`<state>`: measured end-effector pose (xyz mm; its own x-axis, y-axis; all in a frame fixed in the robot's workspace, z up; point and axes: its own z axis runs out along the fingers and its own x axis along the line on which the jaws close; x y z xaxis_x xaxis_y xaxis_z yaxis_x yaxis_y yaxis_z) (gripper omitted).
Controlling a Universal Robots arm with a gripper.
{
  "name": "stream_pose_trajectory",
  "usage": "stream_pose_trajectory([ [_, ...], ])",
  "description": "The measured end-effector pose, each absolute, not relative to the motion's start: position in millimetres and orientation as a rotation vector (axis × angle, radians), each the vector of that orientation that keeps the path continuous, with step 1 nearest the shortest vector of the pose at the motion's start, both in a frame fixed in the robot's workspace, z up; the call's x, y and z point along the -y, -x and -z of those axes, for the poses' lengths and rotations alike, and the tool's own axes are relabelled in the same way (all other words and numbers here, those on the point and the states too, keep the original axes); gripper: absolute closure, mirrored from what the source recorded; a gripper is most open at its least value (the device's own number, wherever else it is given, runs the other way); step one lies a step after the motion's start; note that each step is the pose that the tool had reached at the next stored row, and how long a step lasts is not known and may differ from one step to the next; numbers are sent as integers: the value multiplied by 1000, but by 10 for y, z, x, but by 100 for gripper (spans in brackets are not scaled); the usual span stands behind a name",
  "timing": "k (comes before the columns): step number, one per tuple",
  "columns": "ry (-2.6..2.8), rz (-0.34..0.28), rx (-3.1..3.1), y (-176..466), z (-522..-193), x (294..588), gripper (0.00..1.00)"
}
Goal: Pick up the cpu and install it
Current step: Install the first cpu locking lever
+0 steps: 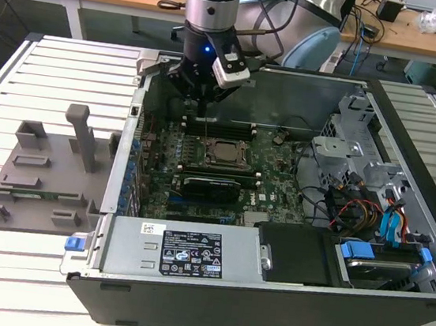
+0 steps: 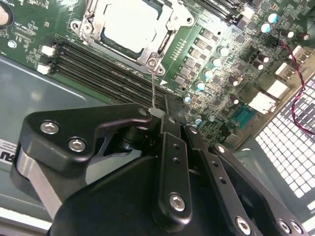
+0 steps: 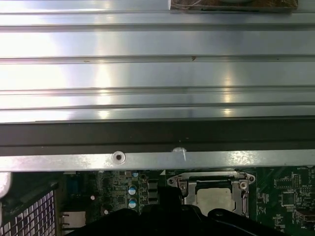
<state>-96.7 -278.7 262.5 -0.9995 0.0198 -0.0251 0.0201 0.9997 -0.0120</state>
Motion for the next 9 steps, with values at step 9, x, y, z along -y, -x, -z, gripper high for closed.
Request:
stream_pose_trajectory([
  [9, -31, 19, -3116, 898, -2624, 2787, 89],
])
